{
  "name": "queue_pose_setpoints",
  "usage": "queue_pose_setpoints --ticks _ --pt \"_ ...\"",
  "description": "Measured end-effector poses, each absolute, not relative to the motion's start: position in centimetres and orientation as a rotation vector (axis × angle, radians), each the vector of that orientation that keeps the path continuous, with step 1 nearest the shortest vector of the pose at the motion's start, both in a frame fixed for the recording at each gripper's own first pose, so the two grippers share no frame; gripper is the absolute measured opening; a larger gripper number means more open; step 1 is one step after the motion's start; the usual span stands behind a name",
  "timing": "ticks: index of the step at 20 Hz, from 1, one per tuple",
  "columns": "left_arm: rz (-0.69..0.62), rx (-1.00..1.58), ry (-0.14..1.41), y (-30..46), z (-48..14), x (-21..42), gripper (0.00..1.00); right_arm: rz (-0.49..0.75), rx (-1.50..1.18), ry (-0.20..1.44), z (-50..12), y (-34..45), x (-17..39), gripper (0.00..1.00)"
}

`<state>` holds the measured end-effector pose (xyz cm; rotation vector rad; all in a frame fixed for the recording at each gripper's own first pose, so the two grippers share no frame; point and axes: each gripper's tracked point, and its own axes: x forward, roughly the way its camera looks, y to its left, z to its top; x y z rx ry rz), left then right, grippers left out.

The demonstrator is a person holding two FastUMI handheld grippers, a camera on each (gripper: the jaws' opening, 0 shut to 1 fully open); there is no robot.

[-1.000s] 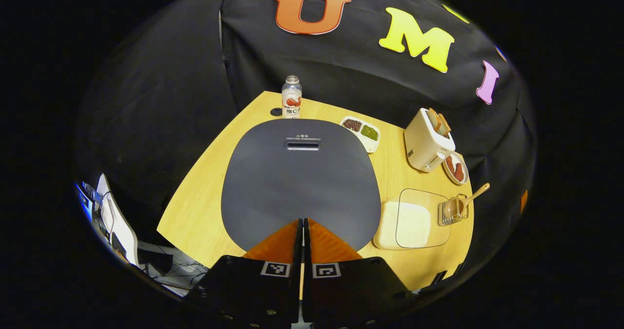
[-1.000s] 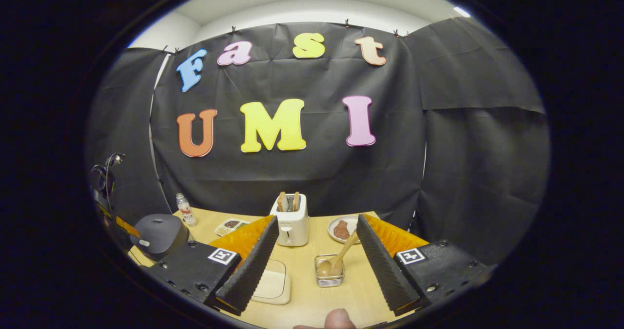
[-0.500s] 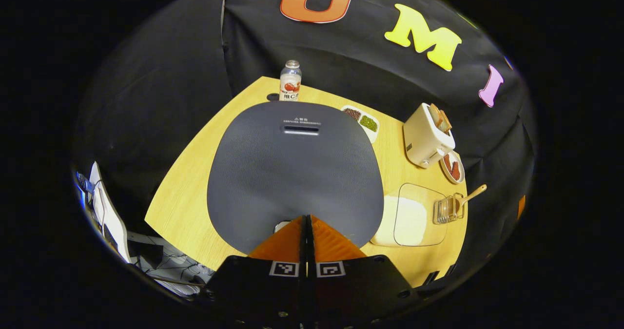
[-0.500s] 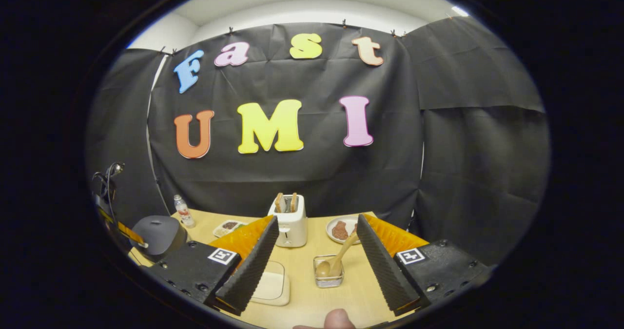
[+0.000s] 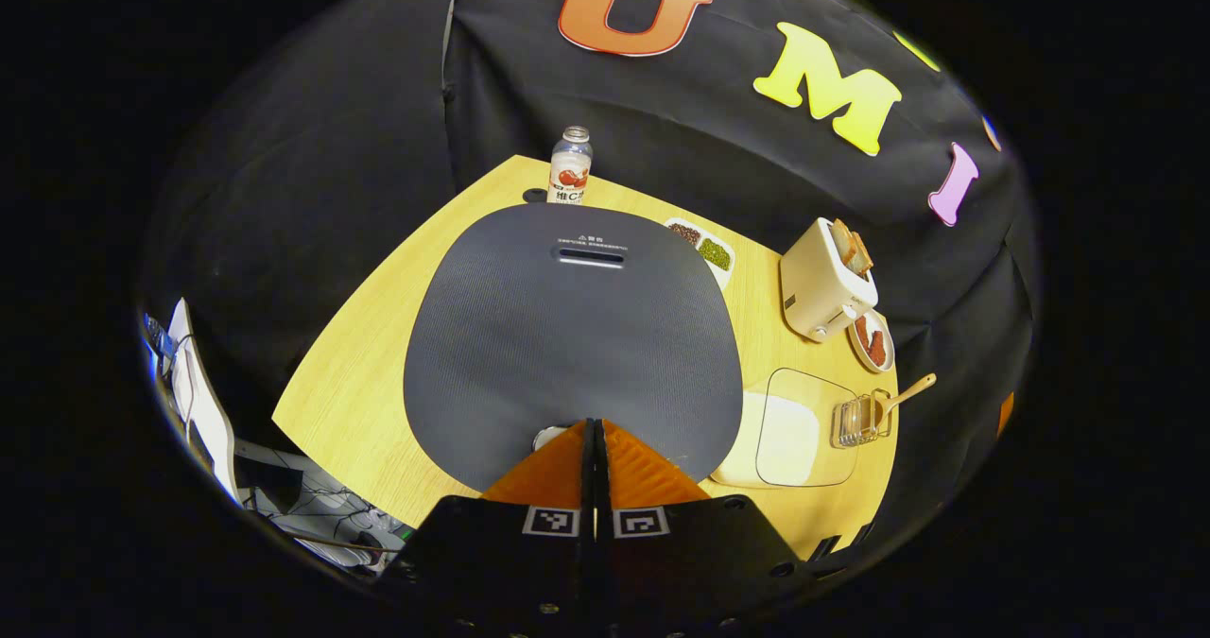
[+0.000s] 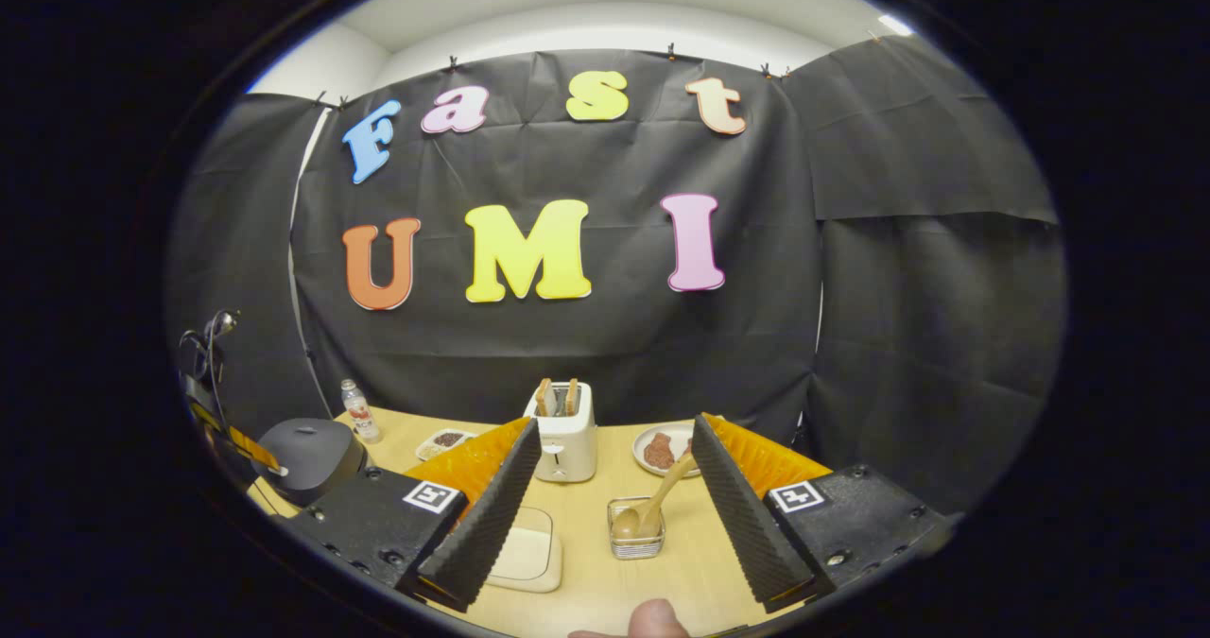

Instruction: Close the left gripper, press the button to open the rice cooker; take a wooden spoon from the chopstick holder with the right hand, scoop a spoonful of rice and pour it into the rice cooker, then put the wooden spoon back into the chopstick holder.

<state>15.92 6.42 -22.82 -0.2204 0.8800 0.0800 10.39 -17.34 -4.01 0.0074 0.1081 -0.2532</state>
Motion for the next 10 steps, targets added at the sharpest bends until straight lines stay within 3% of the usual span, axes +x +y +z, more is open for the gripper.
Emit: queue_pose_setpoints --ticks 10 --pt "0.105 -0.127 0.451 7.0 -11.1 21.9 0.01 -0.262 -0.015 0.063 -1.9 -17.8 8.8 1.00"
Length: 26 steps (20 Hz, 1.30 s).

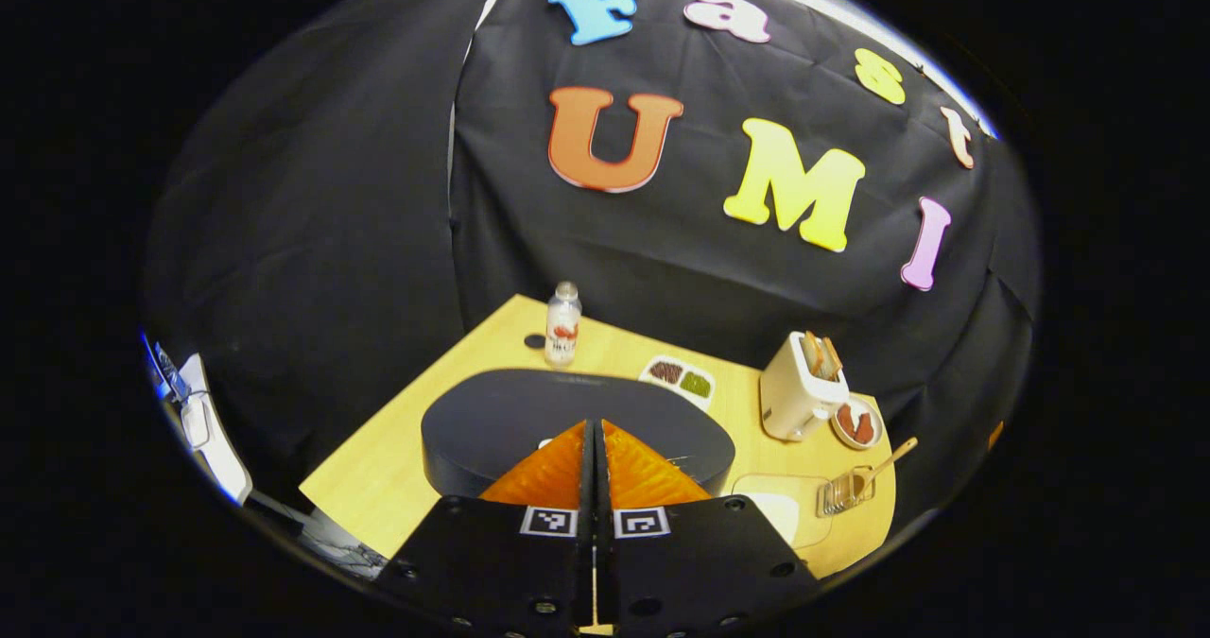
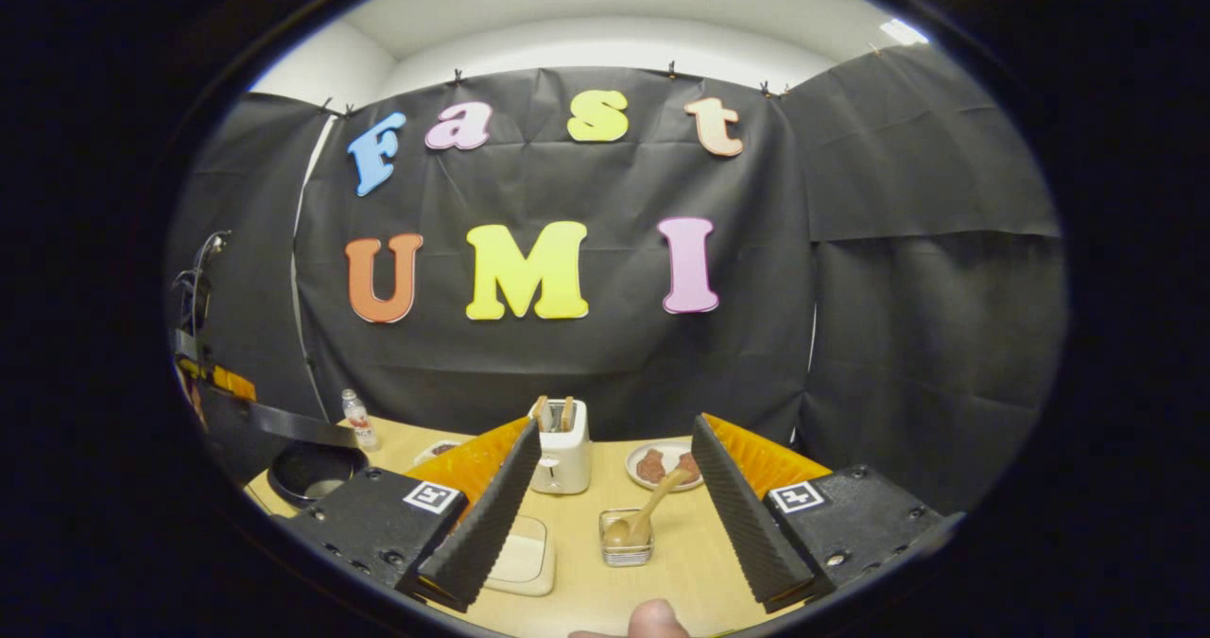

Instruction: Close the left gripper, press the button to open the rice cooker; take a wooden spoon from the chopstick holder with the right hand, scoop a spoonful of rice and pour it into the rice cooker, then put the wooden spoon back into the chopstick holder.

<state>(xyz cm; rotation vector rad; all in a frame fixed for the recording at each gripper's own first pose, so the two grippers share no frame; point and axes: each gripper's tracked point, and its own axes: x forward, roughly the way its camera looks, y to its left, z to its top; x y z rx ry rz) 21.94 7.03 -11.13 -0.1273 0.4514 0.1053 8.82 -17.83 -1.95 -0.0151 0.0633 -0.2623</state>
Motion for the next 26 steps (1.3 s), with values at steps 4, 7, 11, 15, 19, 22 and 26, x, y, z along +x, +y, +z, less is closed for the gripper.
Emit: queue_pose_setpoints --ticks 4,7,11,15,19,22,26 --pt "0.073 -0.143 0.320 5.9 -7.1 23.6 0.10 -0.274 -0.023 0.051 -1.1 -18.3 8.2 1.00" --pt "0.051 -0.152 0.235 5.1 -4.7 23.3 0.66 -0.272 -0.035 0.051 -1.0 -18.3 7.8 1.00" --pt "0.025 -0.141 0.220 4.3 -4.2 21.2 0.94 -0.266 -0.040 0.052 -0.9 -18.4 7.6 0.97" --pt "0.018 -0.115 0.182 3.5 -3.2 19.0 0.95 -0.255 -0.037 0.057 -0.9 -18.8 7.8 0.97" --pt "0.029 -0.082 0.149 2.7 -2.5 16.5 0.95 -0.211 -0.025 0.099 -2.8 -19.1 9.1 1.00" --pt "0.017 -0.076 0.121 1.2 -1.9 14.7 0.95 -0.190 0.012 0.159 -5.6 -20.4 10.9 0.97" --pt "0.003 -0.042 0.099 -1.0 -1.7 13.8 0.95 -0.189 0.040 0.234 -9.8 -22.8 14.1 0.97"
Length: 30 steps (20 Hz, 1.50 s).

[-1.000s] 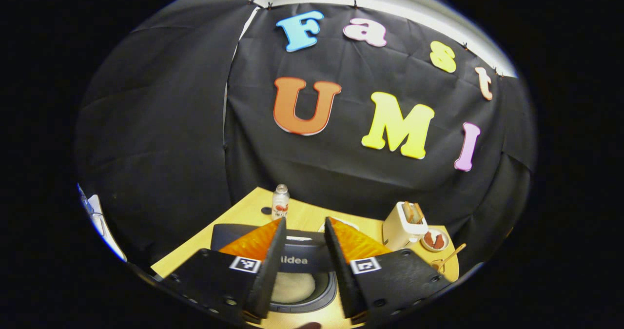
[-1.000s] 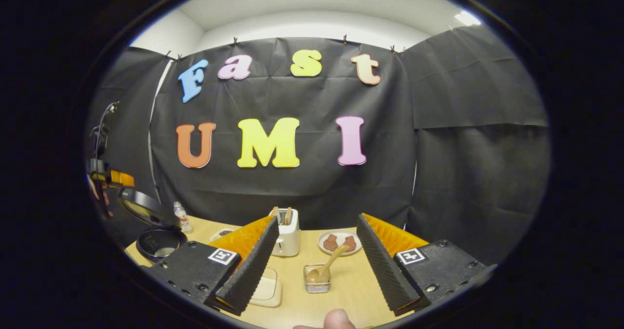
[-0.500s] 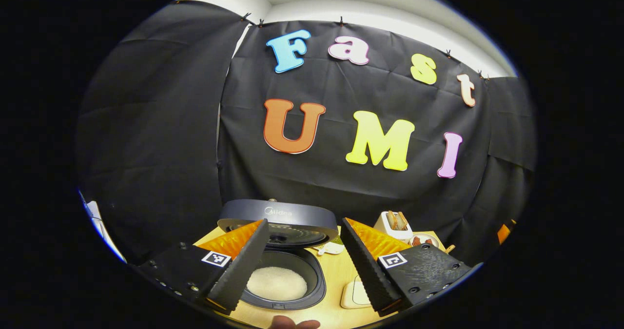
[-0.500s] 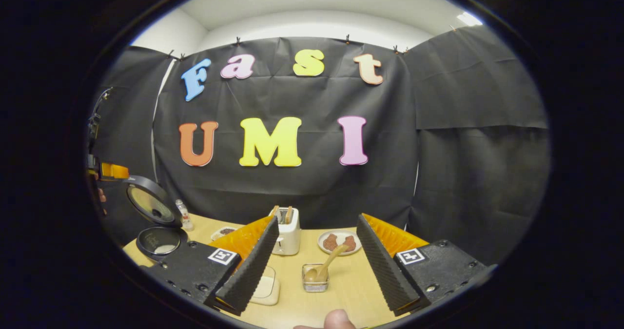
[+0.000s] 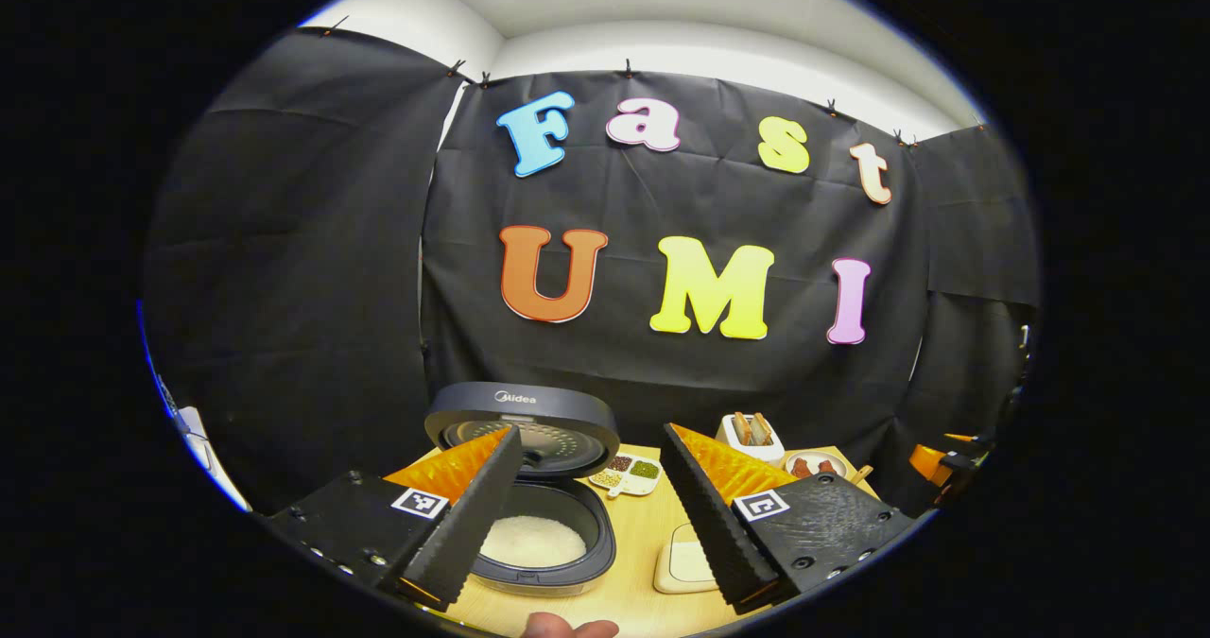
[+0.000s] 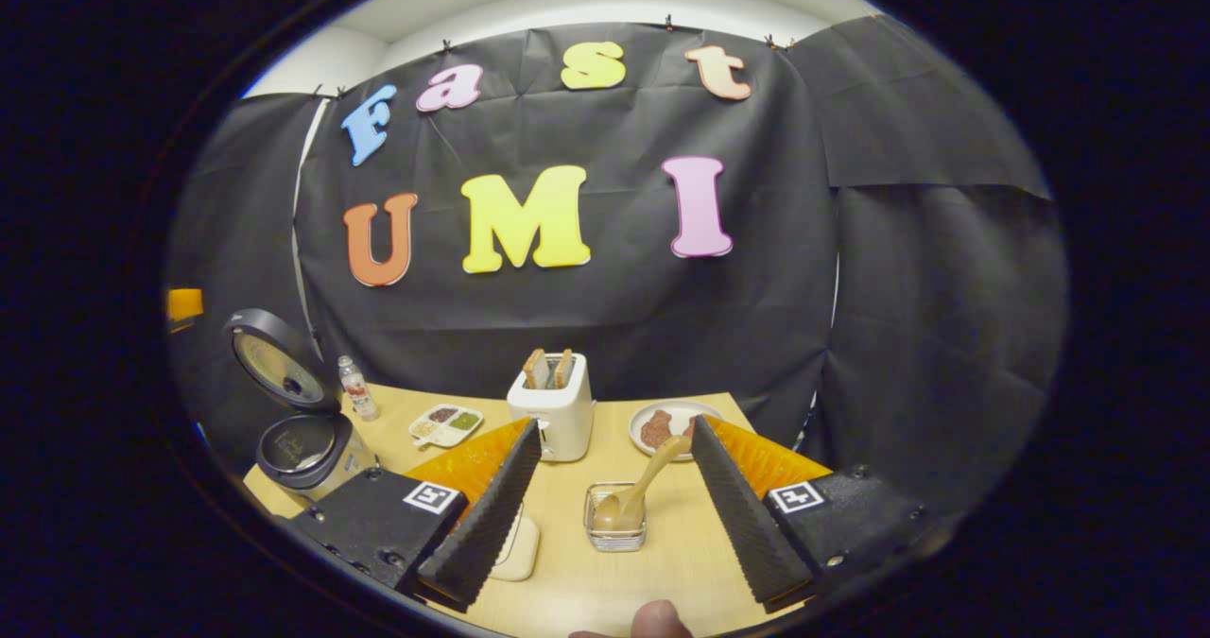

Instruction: Close the left gripper, press the button to open the rice cooker; take a wooden spoon from the chopstick holder with the right hand, scoop a spoonful of rice and pour it into the rice cooker, then put the wooden spoon back into the chopstick holder.

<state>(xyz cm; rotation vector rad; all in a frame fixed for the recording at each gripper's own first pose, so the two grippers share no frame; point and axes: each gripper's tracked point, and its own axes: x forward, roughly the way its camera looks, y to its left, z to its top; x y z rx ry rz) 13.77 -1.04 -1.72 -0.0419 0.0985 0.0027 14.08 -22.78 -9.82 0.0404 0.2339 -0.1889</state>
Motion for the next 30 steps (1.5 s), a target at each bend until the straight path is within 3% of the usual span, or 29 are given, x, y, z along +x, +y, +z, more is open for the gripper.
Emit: queue_pose_setpoints --ticks 9,10,12,13,14,15,17,18,20,21,22,26,30 --pt "0.026 -0.016 0.121 -5.8 -3.7 16.9 0.95 -0.174 0.090 0.442 -21.4 -27.7 22.0 1.00" --pt "0.036 -0.021 0.124 -6.1 -4.1 17.5 0.95 -0.176 0.100 0.467 -22.9 -28.2 23.0 0.91" --pt "0.079 -0.022 0.140 -6.2 -4.9 18.6 0.95 -0.162 0.126 0.513 -25.1 -28.7 24.4 0.92" --pt "0.096 -0.027 0.150 -6.3 -5.5 19.0 0.94 -0.151 0.143 0.534 -26.0 -28.5 24.7 0.88" --pt "0.101 -0.034 0.159 -6.7 -5.8 19.4 0.95 -0.137 0.159 0.554 -27.1 -28.4 25.3 0.73" --pt "0.106 -0.039 0.180 -7.1 -6.4 19.5 0.95 -0.121 0.166 0.566 -27.7 -28.3 25.8 0.82" --pt "0.111 -0.033 0.212 -7.4 -7.3 19.9 0.95 -0.107 0.165 0.576 -28.4 -28.2 26.7 0.75" --pt "0.118 -0.025 0.225 -7.4 -7.6 19.9 0.95 -0.105 0.166 0.577 -28.6 -28.2 27.0 0.67" --pt "0.122 -0.024 0.240 -7.5 -8.1 20.1 0.95 -0.101 0.189 0.573 -28.6 -28.1 27.2 0.39" --pt "0.117 -0.027 0.248 -7.7 -8.2 20.3 0.95 -0.107 0.203 0.576 -28.5 -28.0 27.3 0.41" --pt "0.113 -0.025 0.254 -7.8 -8.5 20.3 0.95 -0.106 0.221 0.576 -28.6 -27.9 27.3 0.32" --pt "0.090 -0.027 0.263 -7.7 -8.6 19.7 0.95 -0.096 0.264 0.588 -27.8 -26.7 26.4 0.17" --pt "0.073 -0.037 0.249 -6.3 -7.9 18.3 0.95 -0.151 0.243 0.543 -25.4 -26.4 25.9 0.12"
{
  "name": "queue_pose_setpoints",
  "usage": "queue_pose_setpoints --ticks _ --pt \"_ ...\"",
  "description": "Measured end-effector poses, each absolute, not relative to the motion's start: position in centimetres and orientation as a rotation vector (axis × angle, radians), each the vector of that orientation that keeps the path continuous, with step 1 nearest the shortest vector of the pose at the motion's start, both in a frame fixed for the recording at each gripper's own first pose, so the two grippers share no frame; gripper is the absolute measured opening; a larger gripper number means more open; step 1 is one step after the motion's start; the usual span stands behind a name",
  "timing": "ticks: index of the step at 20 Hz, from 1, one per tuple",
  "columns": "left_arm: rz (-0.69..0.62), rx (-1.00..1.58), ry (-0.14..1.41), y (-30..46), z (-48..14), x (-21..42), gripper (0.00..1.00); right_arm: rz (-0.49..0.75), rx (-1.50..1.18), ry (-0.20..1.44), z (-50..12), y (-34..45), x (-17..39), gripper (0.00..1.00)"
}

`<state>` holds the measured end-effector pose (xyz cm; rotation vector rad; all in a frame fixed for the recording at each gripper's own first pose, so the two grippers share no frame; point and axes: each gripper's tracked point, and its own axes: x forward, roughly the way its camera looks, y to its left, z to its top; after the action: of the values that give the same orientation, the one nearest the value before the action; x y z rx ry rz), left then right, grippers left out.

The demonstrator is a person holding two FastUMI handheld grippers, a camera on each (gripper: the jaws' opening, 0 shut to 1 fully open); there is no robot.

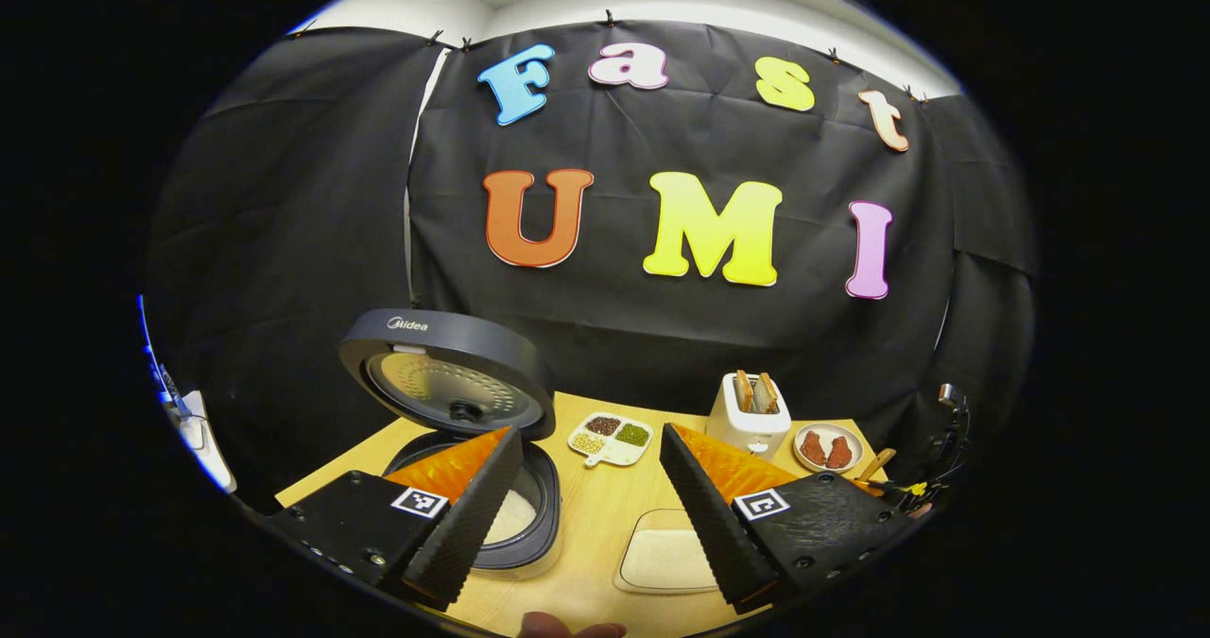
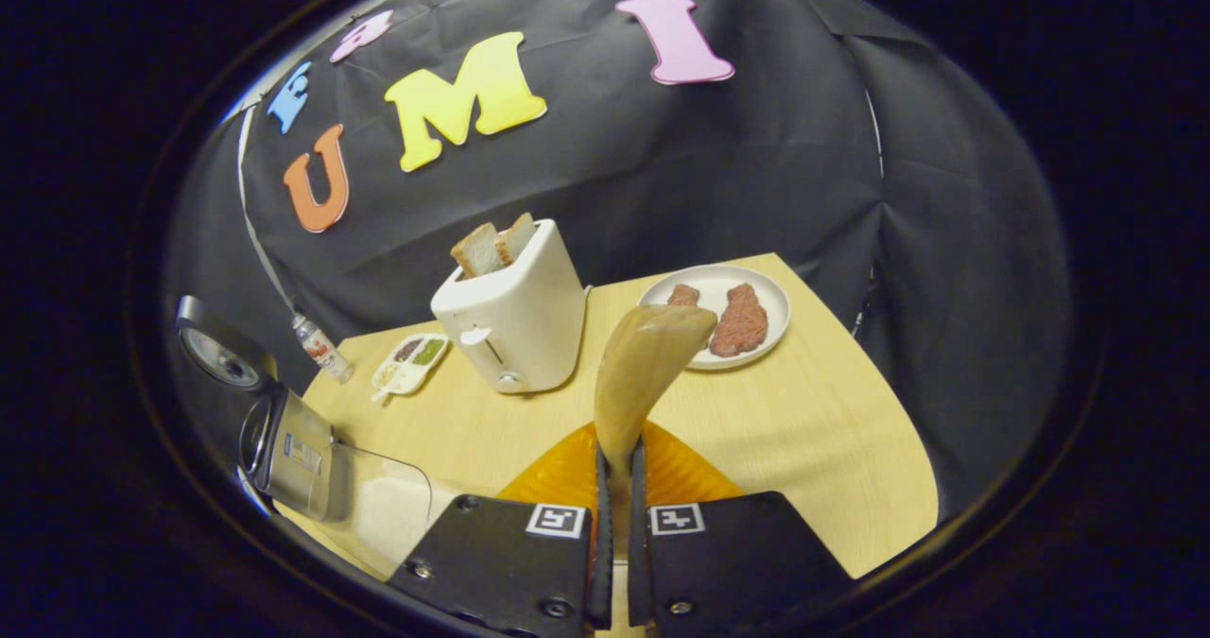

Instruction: Close the left gripper, press the button to open the rice cooker; take a wooden spoon from the chopstick holder with the right hand, scoop a spoonful of rice and pour it into the rice cooker, then put the wooden spoon back into the chopstick holder.

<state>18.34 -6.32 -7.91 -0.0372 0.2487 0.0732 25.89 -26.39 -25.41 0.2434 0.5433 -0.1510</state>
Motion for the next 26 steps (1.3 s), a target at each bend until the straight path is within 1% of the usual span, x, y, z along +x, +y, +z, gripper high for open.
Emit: queue_pose_setpoints --ticks 6,10,13,16,19,26 --pt "0.065 -0.047 0.236 -2.7 -7.3 15.0 0.95 -0.181 0.142 0.442 -18.9 -23.2 25.0 0.11" --pt "0.075 -0.060 0.234 0.1 -7.7 13.7 0.95 -0.144 0.116 0.375 -14.6 -18.3 24.2 0.12" --pt "0.069 -0.078 0.239 1.8 -7.8 12.9 0.95 -0.132 0.119 0.356 -13.6 -14.3 23.9 0.12" --pt "0.072 -0.079 0.236 4.1 -7.8 12.2 0.95 -0.115 0.142 0.362 -14.1 -10.3 23.1 0.11" --pt "0.074 -0.076 0.244 5.9 -7.9 11.4 0.95 -0.111 0.128 0.393 -16.5 -7.9 22.5 0.12" --pt "0.074 -0.059 0.278 8.6 -9.0 10.0 0.95 -0.203 -0.020 0.490 -25.1 -7.1 22.0 0.12"
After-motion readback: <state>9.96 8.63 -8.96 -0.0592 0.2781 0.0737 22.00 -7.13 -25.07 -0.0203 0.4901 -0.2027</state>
